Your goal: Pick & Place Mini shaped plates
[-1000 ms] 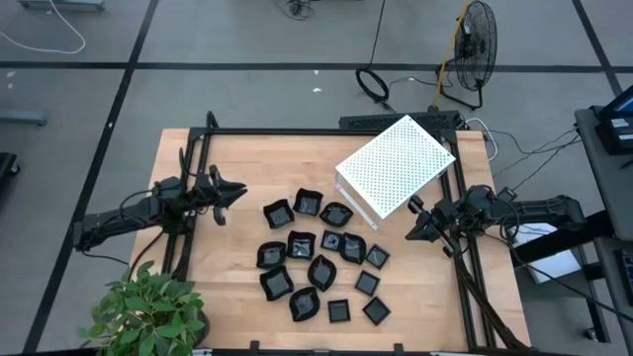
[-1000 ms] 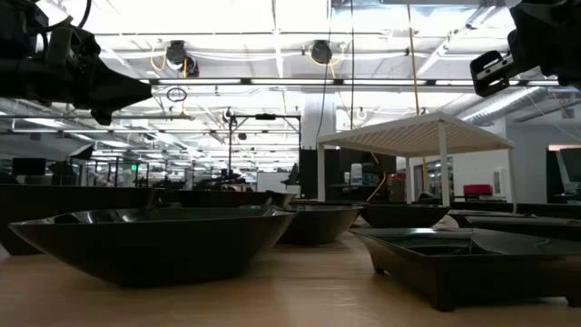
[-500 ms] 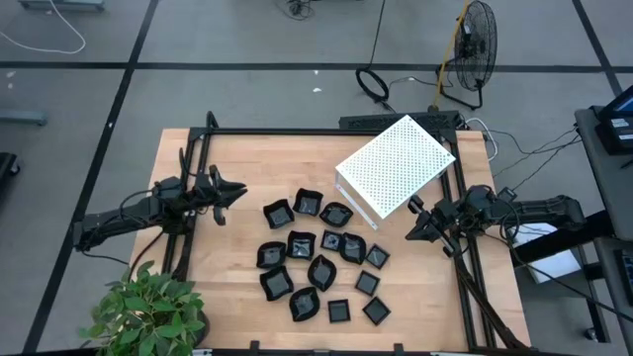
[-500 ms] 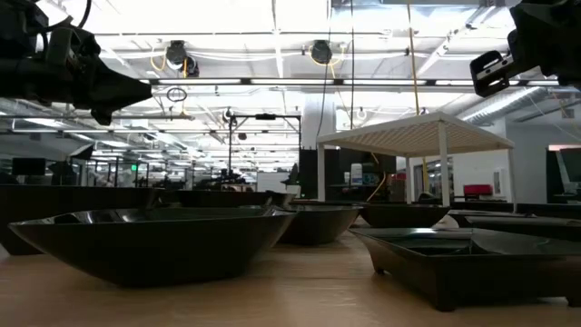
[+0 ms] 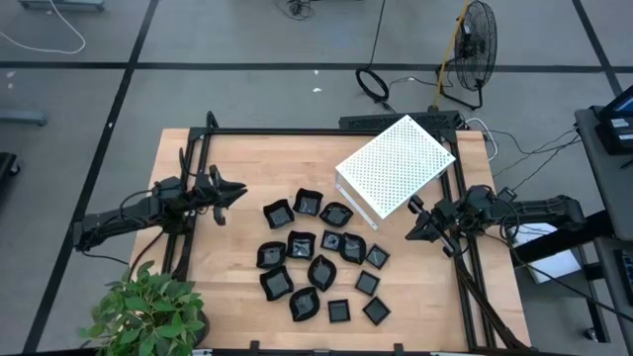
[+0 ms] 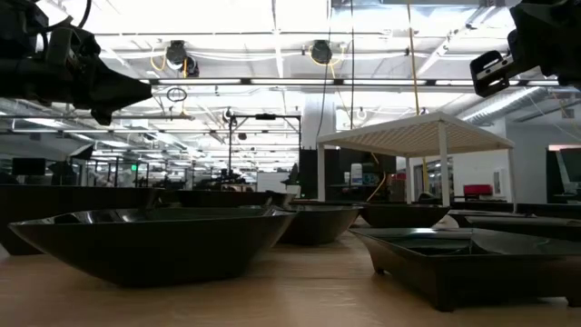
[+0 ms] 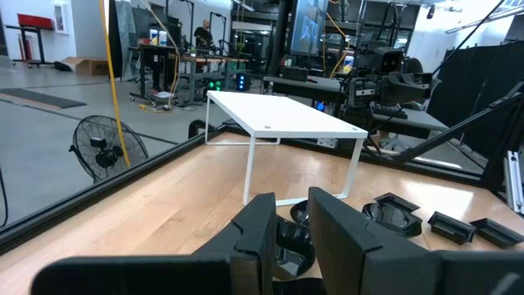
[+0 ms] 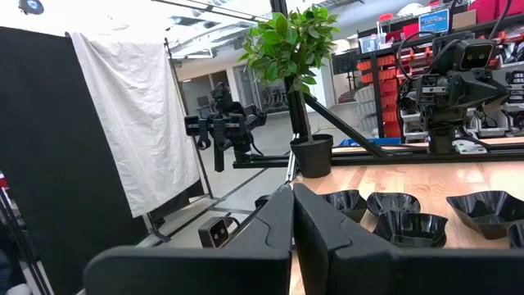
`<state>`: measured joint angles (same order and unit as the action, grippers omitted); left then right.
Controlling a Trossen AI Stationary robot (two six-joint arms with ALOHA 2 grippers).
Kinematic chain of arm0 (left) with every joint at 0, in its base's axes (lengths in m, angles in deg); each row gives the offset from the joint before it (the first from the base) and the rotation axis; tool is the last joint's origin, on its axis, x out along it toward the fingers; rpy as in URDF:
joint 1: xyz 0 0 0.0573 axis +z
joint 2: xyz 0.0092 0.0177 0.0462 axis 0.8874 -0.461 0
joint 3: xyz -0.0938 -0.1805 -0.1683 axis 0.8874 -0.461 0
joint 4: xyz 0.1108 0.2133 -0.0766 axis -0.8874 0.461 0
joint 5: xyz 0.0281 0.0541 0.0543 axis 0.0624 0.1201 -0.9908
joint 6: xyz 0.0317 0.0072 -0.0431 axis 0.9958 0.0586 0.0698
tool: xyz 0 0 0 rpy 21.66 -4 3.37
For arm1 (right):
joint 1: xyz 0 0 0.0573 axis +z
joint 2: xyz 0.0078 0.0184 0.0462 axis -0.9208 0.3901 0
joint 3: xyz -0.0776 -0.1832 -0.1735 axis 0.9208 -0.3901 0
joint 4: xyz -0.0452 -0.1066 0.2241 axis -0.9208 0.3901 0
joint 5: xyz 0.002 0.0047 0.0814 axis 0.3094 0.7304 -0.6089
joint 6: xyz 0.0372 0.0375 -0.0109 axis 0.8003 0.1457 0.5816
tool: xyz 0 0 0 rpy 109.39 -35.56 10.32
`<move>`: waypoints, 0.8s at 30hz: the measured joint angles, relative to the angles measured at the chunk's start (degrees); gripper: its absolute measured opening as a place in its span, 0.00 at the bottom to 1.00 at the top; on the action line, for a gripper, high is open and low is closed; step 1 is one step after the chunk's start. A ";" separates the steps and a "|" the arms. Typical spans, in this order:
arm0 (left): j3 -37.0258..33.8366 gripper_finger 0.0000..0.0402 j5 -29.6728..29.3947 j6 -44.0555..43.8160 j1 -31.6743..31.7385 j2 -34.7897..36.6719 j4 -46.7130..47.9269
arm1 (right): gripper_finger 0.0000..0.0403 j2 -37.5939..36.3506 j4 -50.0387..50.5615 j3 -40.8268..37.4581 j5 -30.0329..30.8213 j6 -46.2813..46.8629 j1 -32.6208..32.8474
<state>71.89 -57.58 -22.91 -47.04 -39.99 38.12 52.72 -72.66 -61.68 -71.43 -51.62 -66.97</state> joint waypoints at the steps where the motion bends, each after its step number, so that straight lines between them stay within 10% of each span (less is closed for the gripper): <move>1: 0.00 0.19 0.02 0.00 0.02 0.00 0.00 | 0.00 0.02 0.00 -0.01 0.00 0.00 0.02; 18: 0.00 0.19 0.02 0.00 0.02 0.02 0.00 | 0.00 0.04 -2.92 -0.02 1.80 -2.42 0.02; 24: 0.02 0.19 0.01 -0.01 0.01 0.02 0.00 | 0.00 0.18 -9.86 -0.02 7.34 13.15 0.02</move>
<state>71.91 -57.57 -22.92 -47.03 -39.97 38.12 52.90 -82.52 -61.71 -64.09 -38.48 -66.94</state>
